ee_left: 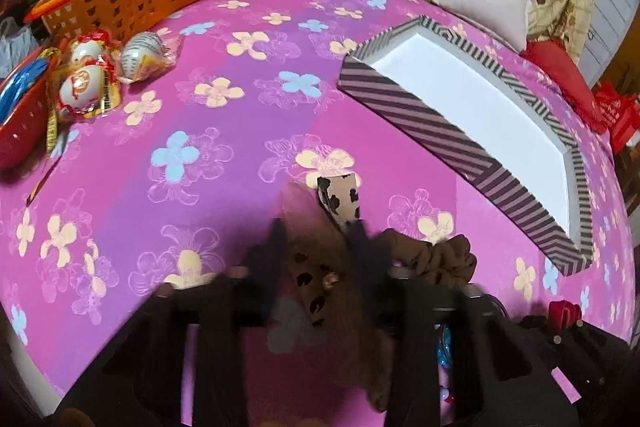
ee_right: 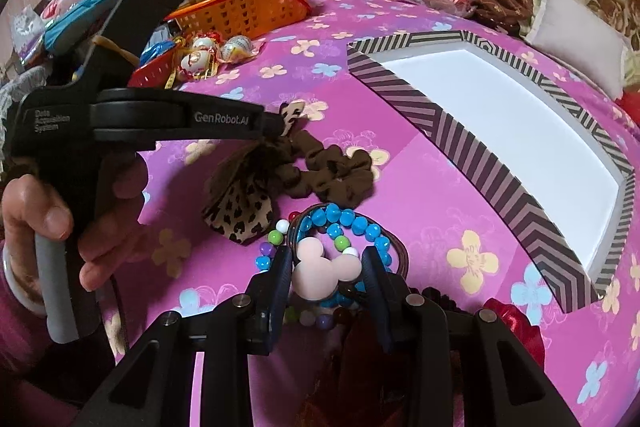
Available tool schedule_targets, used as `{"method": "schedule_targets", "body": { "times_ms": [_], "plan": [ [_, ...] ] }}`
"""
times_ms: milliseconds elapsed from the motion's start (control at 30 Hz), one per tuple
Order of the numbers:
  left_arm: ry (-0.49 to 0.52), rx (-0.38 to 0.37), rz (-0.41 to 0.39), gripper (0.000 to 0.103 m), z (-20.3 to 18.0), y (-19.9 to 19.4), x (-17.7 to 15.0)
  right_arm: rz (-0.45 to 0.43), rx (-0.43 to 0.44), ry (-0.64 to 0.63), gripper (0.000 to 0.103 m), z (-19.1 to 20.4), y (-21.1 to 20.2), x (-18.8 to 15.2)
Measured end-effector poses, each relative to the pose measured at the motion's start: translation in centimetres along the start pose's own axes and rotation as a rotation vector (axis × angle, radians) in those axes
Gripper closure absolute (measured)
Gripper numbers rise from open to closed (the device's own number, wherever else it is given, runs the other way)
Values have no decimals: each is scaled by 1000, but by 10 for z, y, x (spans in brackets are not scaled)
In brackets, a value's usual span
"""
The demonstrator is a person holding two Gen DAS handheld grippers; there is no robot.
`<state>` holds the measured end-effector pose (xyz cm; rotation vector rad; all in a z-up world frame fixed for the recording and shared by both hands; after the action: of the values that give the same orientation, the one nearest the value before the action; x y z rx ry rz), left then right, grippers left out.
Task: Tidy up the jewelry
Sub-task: 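Close left tool on leopard bow clip and brown scrunchie, then carry leopard bow in left tool while right tool carries Mickey tie to tray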
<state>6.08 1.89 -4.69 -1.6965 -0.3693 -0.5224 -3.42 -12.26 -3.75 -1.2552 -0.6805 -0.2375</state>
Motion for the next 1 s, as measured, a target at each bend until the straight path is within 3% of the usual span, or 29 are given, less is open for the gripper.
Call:
{"method": "schedule_targets", "body": {
  "times_ms": [100,200,400,567,633,700,833,1000],
  "plan": [
    [2,-12,7,95,0,1,0,-9,16,26,68,-4,-4,-1],
    [-20,-15,-2,98,5,-4,1,-24,22,43,68,-6,-11,0],
    [-78,-24,-64,98,23,-27,6,-65,27,70,68,-9,-28,5],
    [-93,-50,-37,98,30,-27,2,-84,16,83,68,-12,-36,5],
    [-108,-86,-12,84,32,-25,0,-83,14,89,68,-14,-36,5],
    [-132,-142,-9,47,34,-25,-3,-80,15,92,68,-14,-36,4],
    [-114,-160,-14,45,27,-27,-4,-78,13,88,68,-12,-35,3],
    [-22,-119,59,49,7,-9,-7,-78,9,90,68,-14,-34,4]
  ]
}}
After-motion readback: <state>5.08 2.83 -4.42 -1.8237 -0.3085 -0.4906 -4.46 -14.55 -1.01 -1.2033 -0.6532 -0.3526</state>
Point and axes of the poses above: each gripper's, at about its wrist camera, not at the fingertips, and y roughly the way its jaws point, z to its left, x to its top, the point moved 1 cm from there along y, roughly the way its jaws point, and after that the axes turned 2 degrees about y, right-handed, at the moved point
